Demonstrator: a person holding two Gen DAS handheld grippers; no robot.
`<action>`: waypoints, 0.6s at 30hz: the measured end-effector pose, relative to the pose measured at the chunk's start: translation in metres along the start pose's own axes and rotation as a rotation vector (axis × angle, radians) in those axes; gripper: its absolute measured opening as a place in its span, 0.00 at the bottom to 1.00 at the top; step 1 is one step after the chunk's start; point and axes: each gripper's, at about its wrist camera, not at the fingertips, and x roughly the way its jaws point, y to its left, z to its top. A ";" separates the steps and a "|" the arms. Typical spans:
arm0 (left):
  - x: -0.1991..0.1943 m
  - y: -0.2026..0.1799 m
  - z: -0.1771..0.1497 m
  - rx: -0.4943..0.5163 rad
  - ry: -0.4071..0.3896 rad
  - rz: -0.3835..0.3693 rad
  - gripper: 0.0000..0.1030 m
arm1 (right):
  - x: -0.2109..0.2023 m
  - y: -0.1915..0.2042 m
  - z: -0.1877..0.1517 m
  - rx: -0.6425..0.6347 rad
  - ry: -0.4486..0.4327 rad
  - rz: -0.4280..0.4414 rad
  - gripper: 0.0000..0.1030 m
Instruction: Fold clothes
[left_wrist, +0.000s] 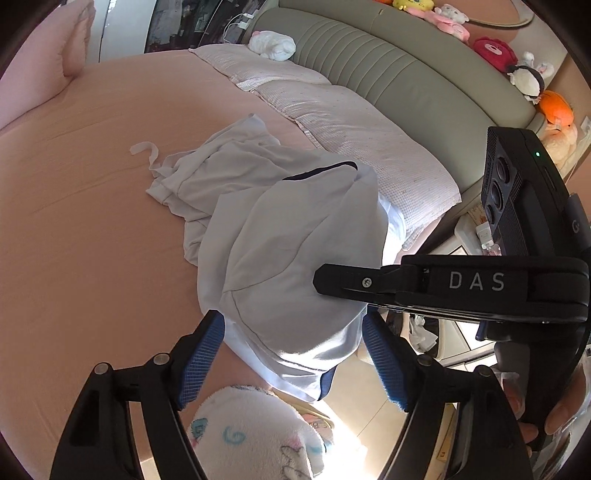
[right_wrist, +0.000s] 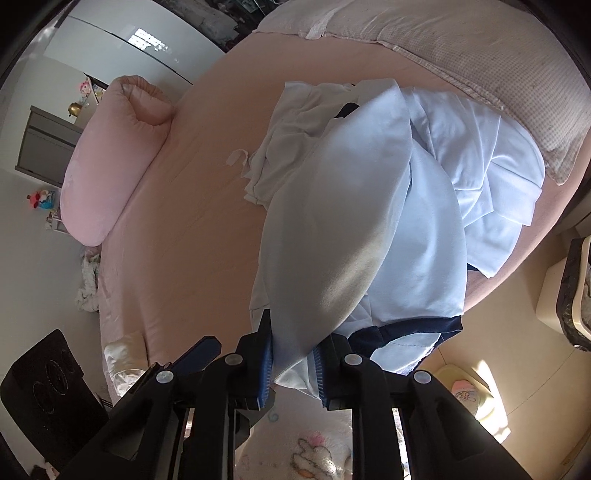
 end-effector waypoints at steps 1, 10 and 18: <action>0.001 -0.002 0.000 0.010 -0.002 0.000 0.74 | -0.003 -0.002 0.005 0.000 0.001 -0.001 0.18; 0.014 0.005 0.001 -0.072 -0.031 -0.011 0.74 | 0.008 0.008 -0.012 0.018 0.017 -0.004 0.18; 0.029 -0.001 0.004 -0.071 -0.020 0.016 0.48 | 0.016 0.001 -0.014 0.027 0.033 -0.007 0.20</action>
